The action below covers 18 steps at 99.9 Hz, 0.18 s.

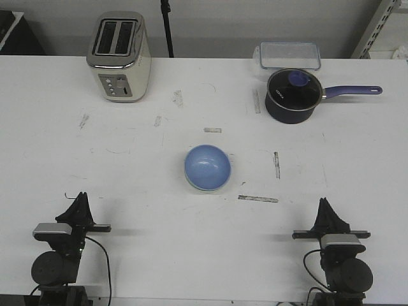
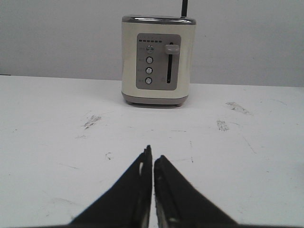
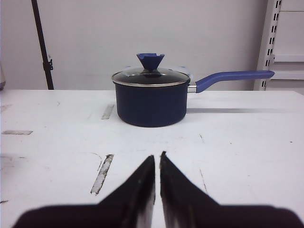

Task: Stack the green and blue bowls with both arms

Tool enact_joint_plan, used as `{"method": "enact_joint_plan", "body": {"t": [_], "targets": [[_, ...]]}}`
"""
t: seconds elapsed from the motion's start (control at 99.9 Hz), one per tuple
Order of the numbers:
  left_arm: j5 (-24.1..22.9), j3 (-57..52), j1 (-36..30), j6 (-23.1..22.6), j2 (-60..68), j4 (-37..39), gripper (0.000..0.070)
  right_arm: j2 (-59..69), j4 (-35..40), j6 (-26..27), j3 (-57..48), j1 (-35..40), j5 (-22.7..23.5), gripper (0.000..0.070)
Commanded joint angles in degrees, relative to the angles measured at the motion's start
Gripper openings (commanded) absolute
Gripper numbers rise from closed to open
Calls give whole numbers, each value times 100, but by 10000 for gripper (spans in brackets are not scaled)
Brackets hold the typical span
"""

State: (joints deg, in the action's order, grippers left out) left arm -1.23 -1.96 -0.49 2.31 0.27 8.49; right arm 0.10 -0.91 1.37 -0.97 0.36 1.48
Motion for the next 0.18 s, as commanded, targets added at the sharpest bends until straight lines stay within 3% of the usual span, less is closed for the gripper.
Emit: {"method": "enact_joint_plan", "body": {"t": [0.0,0.17], "targets": [[-4,129,15,15,-11,59,1,-4,-76,72,26,7,0,10],[-4,129,13,15,-11,57,1,-4,-76,70,26,7,0,11]]}}
